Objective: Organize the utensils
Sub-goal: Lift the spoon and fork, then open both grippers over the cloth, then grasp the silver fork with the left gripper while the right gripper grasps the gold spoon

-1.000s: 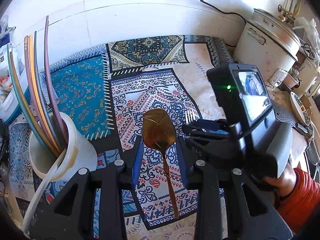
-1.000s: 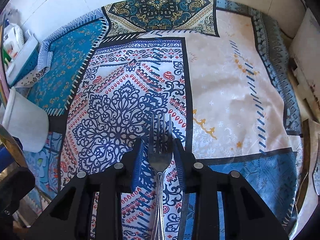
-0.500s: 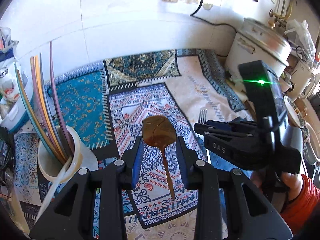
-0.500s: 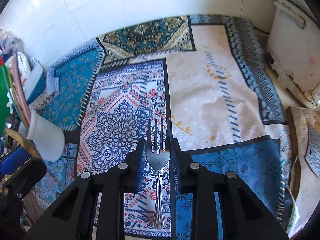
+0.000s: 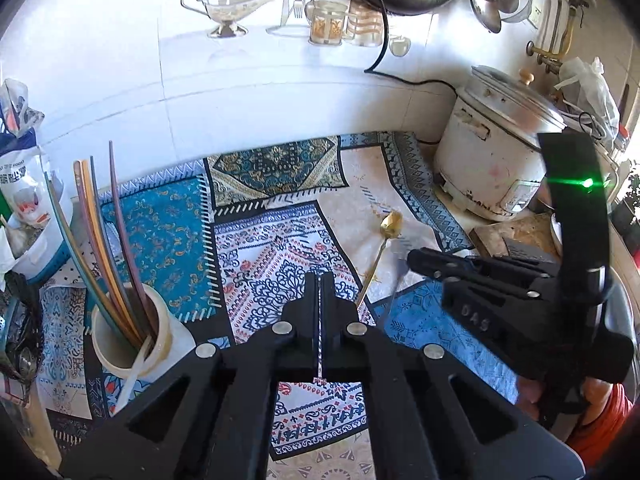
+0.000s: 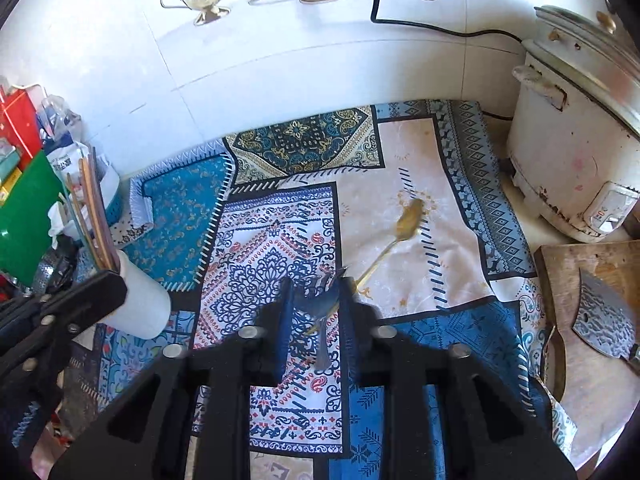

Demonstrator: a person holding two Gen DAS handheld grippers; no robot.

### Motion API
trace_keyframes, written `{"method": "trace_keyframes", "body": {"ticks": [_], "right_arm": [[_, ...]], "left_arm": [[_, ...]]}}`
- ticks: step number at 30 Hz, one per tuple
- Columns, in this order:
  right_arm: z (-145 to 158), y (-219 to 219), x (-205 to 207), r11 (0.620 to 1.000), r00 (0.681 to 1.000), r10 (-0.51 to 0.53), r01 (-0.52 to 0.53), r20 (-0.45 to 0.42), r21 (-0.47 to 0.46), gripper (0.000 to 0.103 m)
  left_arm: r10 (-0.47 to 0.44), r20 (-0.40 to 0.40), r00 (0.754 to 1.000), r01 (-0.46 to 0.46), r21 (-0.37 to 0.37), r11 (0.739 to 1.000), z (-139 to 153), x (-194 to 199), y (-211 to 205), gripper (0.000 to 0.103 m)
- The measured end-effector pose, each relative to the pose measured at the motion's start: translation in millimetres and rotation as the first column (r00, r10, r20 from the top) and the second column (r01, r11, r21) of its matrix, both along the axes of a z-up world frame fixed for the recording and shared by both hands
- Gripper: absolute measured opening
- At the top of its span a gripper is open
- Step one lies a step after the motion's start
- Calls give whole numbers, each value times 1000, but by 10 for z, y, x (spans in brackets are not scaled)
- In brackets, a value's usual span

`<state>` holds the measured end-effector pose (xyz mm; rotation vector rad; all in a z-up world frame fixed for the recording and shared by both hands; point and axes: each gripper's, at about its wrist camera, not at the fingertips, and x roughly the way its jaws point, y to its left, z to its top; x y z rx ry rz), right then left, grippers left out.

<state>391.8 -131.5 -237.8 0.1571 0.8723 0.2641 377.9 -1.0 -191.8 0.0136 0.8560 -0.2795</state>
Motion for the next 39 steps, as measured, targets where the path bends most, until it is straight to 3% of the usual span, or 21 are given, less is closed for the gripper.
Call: {"method": "trace_keyframes", "body": {"ticks": [1, 7, 15, 16, 19, 29, 34, 39], "right_arm": [[29, -36, -21, 1000, 1000, -4, 4, 6, 1, 2], [57, -232, -68, 1000, 1000, -25, 25, 9, 0, 1], [-136, -527, -11, 999, 997, -46, 45, -67, -20, 3], [-177, -558, 3, 999, 995, -50, 48, -83, -22, 4], [-310, -677, 94, 998, 988, -64, 64, -142, -5, 21], [-608, -854, 421, 997, 970, -65, 71, -232, 19, 24], [-719, -863, 544, 998, 965, -48, 56, -256, 22, 24], [-806, -888, 671, 999, 965, -36, 45, -259, 31, 24]], "left_arm": [[2, -17, 1000, -2, 3, 1000, -31, 22, -9, 0], [13, -111, 994, -11, 19, 1000, -261, 168, -87, 8], [49, -195, 980, -42, 37, 998, -565, 383, -183, 18], [57, -204, 977, -50, 36, 998, -600, 426, -195, 21], [80, -233, 969, -76, 26, 997, -710, 576, -230, 28], [157, -408, 899, -185, -31, 982, -1299, 1202, -292, 28], [213, -416, 884, -229, 12, 973, -1476, 1381, -366, 28], [259, -346, 902, -255, 58, 965, -1508, 1486, -467, 32]]}}
